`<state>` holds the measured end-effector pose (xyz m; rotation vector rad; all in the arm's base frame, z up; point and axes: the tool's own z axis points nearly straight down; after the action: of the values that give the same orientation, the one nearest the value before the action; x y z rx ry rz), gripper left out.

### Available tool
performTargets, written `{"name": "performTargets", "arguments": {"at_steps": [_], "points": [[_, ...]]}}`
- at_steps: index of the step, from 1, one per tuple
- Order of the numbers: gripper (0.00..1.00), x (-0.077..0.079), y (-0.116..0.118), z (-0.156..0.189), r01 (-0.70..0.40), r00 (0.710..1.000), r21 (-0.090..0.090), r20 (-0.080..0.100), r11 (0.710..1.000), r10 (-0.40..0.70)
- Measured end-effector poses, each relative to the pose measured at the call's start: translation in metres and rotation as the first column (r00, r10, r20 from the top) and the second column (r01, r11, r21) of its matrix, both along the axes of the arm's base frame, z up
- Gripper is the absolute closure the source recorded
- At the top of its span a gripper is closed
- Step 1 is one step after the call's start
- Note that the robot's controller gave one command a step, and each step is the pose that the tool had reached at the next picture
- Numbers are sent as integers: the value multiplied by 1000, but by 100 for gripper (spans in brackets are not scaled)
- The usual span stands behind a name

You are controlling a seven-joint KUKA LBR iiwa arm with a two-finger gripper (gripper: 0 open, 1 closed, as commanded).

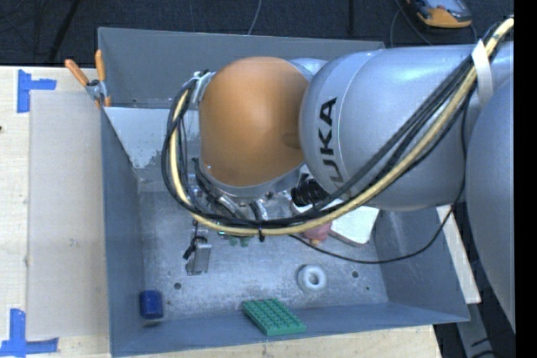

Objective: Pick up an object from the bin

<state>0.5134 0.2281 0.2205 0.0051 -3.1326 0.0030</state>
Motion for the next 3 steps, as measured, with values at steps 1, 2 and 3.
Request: {"name": "performTargets", "arguments": {"at_steps": [1,2,3], "points": [[0,-40,14,-150,-344,939,1,19,939,344],[0,-12,17,-151,-201,980,2,10,980,201],[0,-23,-49,-152,-49,999,-1,4,999,49]]}}
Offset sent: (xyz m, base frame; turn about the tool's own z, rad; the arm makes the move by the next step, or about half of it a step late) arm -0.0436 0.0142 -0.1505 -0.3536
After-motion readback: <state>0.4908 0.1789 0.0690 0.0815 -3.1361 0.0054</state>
